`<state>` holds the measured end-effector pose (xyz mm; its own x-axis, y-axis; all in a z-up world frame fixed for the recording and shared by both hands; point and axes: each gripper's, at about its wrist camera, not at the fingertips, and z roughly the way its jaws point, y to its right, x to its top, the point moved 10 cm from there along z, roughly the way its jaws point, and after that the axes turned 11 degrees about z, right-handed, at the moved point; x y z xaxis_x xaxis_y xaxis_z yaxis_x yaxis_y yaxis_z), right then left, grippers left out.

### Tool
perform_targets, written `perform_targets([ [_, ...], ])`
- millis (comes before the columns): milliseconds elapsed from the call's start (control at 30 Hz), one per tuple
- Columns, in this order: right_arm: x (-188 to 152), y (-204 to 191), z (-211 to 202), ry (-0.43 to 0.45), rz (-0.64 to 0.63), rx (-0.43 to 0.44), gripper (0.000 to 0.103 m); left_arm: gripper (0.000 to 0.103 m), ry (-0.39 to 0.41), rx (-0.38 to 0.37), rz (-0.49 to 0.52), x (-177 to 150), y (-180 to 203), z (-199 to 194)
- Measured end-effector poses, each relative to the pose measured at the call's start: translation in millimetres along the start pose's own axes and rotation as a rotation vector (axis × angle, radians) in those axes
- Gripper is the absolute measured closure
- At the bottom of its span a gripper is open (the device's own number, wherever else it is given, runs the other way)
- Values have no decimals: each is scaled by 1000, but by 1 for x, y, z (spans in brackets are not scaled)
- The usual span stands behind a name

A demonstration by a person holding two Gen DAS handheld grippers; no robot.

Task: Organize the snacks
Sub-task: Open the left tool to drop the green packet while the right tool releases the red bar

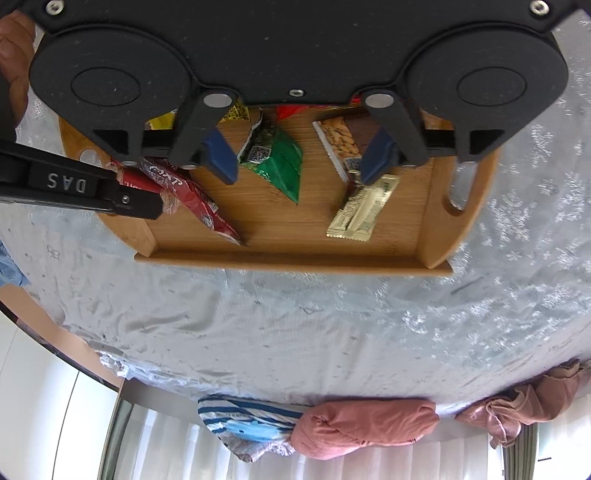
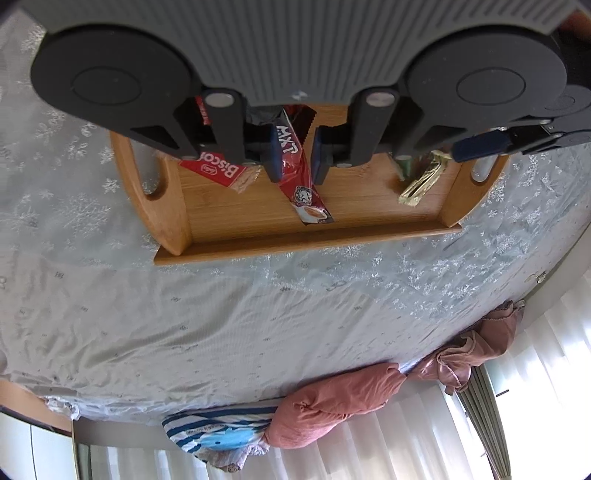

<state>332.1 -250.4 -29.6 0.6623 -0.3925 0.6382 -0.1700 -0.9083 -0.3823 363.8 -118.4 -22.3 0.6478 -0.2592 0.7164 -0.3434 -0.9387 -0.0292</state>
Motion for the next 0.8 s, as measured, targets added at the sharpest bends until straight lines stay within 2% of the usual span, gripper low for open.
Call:
perform_targets([
  [67, 1, 0, -8, 10, 1, 2, 58, 20, 17, 9, -3, 2, -3, -11],
  [267, 0, -3, -38, 49, -35, 5, 50, 12, 59, 41, 16, 1, -9, -50],
  [367, -4, -6, -53, 58, -45, 15, 48, 9, 80, 56, 41, -4, -8, -72],
  [533, -17, -10, -84, 87, -76, 27, 45, 8, 67, 87, 74, -24, -9, -107],
  [800, -50, -12, -135, 121, -125, 56, 42, 7, 124, 36, 29, -58, -5, -171],
])
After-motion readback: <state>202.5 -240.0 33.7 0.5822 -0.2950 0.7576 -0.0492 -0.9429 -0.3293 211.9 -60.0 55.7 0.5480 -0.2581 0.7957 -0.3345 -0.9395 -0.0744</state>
